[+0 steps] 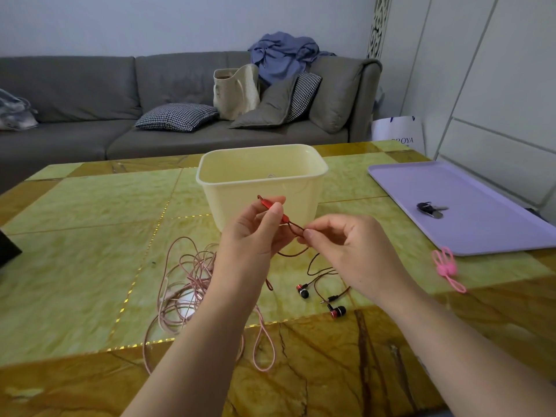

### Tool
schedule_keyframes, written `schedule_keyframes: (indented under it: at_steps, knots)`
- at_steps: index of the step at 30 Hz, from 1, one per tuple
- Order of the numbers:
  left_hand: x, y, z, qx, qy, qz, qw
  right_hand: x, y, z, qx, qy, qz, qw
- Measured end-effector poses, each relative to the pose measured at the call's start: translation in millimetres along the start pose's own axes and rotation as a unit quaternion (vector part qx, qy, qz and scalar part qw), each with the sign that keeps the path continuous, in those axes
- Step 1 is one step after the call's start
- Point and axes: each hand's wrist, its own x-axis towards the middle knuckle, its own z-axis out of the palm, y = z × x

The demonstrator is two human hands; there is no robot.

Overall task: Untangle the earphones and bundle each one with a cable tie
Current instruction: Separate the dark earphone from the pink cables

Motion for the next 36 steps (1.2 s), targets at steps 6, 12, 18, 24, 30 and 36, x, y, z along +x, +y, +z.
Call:
schedule_keyframes:
  at_steps: [6,12,18,24,30,36]
  knots:
    - [-3,1,5,0.004,-0.006,-0.003,1.0,3,8,3,-0.067,0.083,0.0,0.994]
    - [4,12,-15,0.051,0.041,0.018,0.998,14,43,-7,-0.162,0.108,0.089,0.977]
    - [11,29,-47,0.095,0.133,0.046,0.985,21,71,-15,-0.089,0.143,0.176,0.97]
    - [10,33,-53,0.117,0.161,0.044,0.979,23,79,-13,0.169,0.209,0.317,0.909]
    - [12,32,-48,0.122,0.081,-0.017,0.989,18,42,-20,-0.06,-0.189,0.305,0.931]
    - [1,39,-30,0.065,-0.102,-0.065,0.991,16,14,-24,-0.072,-0.129,0.159,0.976]
